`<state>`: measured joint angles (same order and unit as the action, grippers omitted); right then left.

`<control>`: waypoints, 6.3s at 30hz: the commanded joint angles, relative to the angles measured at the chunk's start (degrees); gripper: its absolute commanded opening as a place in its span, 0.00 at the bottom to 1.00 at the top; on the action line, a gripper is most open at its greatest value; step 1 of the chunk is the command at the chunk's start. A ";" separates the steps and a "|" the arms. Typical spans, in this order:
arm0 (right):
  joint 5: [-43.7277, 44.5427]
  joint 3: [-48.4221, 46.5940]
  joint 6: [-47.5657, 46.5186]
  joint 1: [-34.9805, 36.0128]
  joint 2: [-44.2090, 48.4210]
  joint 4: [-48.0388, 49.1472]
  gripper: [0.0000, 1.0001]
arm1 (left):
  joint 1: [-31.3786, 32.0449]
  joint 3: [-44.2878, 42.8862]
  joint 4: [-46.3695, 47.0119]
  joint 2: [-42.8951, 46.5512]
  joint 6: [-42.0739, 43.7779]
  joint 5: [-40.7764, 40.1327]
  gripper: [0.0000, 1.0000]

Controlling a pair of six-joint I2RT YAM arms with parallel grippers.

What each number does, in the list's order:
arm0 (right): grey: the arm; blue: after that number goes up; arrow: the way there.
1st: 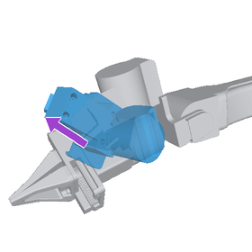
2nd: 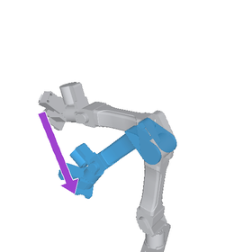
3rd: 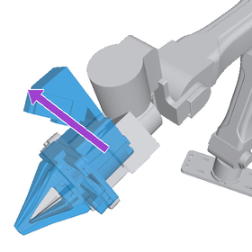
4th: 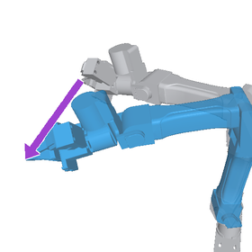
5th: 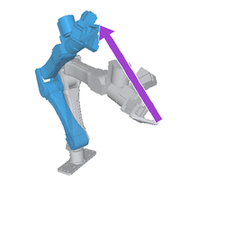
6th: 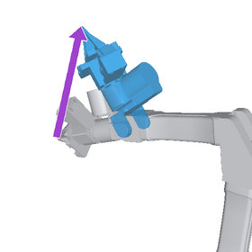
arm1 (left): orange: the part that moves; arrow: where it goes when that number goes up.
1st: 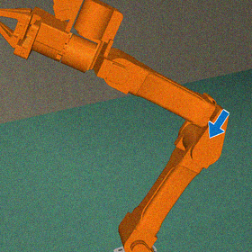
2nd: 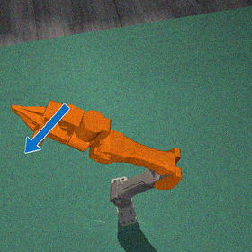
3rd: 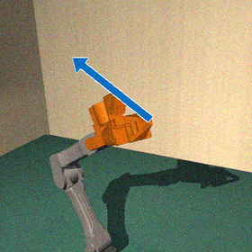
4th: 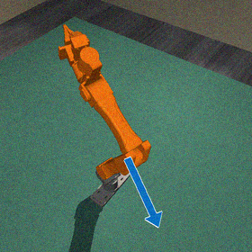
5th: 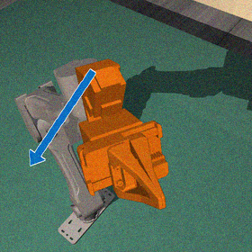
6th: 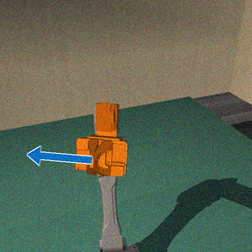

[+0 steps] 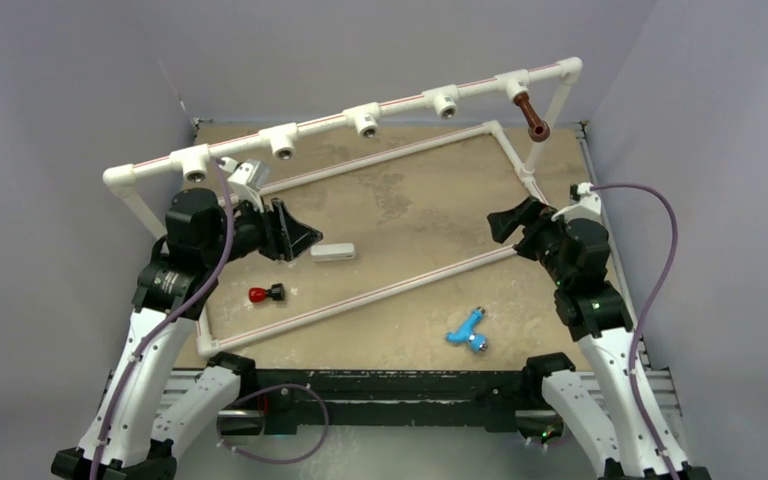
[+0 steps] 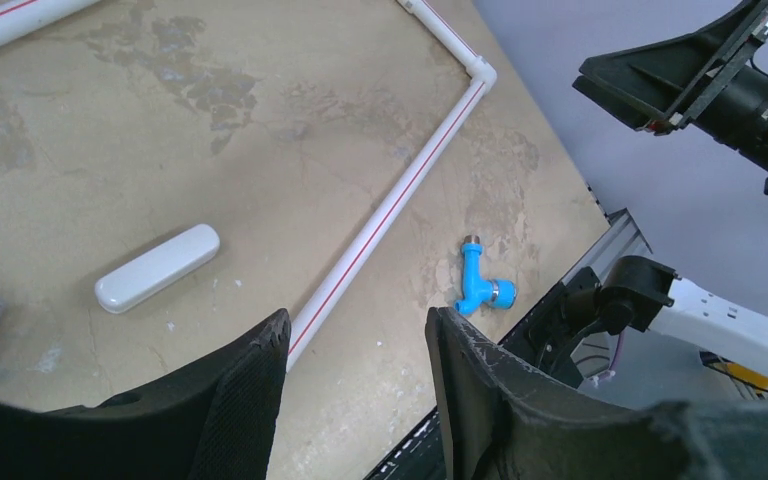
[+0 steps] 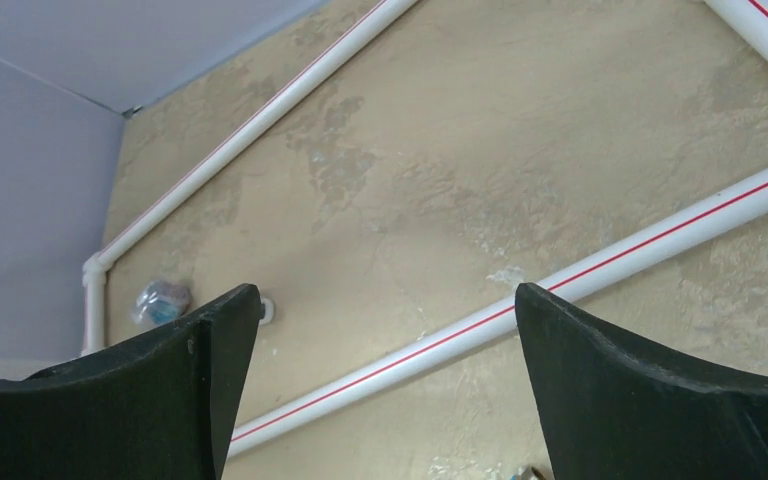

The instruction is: Install the water faucets

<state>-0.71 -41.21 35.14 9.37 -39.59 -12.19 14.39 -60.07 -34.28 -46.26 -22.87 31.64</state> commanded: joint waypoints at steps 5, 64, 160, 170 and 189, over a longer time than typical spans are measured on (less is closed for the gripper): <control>-1.22 -7.29 3.18 -0.01 -3.56 -13.54 0.98 | 0.85 -3.15 -0.13 -0.19 2.44 -0.50 0.51; 12.74 -0.55 24.14 31.05 -36.03 -26.99 0.67 | 16.33 0.30 -1.12 1.14 6.45 -10.12 0.52; -1.04 -19.10 -64.78 59.98 -30.47 9.20 0.00 | 16.44 -0.07 -8.70 -8.47 -7.49 5.54 0.45; -0.74 -18.64 -65.61 60.13 -30.27 10.16 0.00 | 16.44 0.22 -8.70 -9.40 -7.01 6.06 0.11; 0.40 -15.15 -60.44 60.13 -25.85 11.47 0.40 | 16.39 0.90 -5.05 -7.19 -10.42 9.94 0.00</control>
<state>-0.62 -57.17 -27.51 69.10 -68.79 -4.93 30.46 -59.66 -43.03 -55.07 -31.14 37.67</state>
